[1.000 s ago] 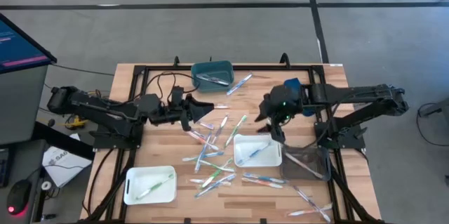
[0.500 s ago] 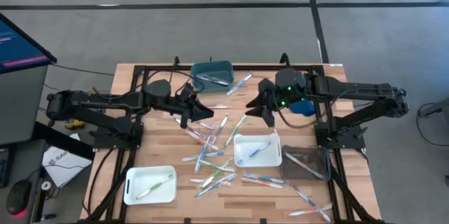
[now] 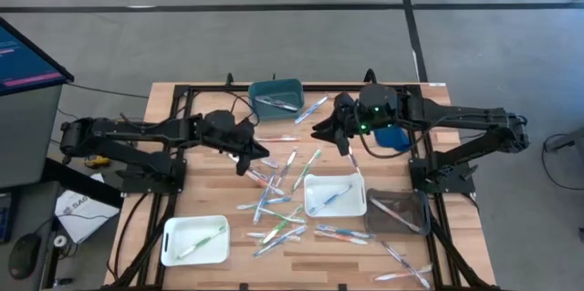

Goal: Pick & Place Toothbrushes
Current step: Put the violet toothbrush into the blue bin

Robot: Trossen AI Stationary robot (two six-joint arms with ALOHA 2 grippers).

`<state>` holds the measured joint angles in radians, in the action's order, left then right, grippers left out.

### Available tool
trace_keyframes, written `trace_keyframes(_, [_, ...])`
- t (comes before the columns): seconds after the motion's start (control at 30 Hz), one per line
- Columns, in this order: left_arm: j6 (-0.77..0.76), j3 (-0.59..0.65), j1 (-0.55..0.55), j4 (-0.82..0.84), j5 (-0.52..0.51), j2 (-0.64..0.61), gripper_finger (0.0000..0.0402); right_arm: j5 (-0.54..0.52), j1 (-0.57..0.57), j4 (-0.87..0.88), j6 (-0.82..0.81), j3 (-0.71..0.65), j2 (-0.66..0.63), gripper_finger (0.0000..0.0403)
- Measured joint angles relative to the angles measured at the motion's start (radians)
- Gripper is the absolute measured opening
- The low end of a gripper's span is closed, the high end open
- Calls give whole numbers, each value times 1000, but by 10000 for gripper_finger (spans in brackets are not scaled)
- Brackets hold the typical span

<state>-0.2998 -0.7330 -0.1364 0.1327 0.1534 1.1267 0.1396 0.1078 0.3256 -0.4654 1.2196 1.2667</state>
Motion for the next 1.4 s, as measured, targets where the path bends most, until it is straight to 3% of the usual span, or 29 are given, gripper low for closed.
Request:
trace_keyframes(0.2, [247,9,4,87,-25,6,35,-18,0,-39,5,0,62,127])
trace_keyframes(0.3, [294,46,4,95,-28,10,39,-17,-10,-48,4,1,96,126])
trace_keyframes(0.73, [114,210,1,-80,-61,98,85,-9,-81,-282,-11,0,226,139])
trace_keyframes(0.97, [86,226,0,-114,-150,144,86,-7,-81,-304,-44,1,224,133])
trace_keyframes(1.2, [94,214,0,-149,-147,144,86,50,-80,-304,-44,1,218,136])
trace_keyframes(1.4, [213,179,0,-106,-146,144,86,126,-80,-303,-37,1,218,141])
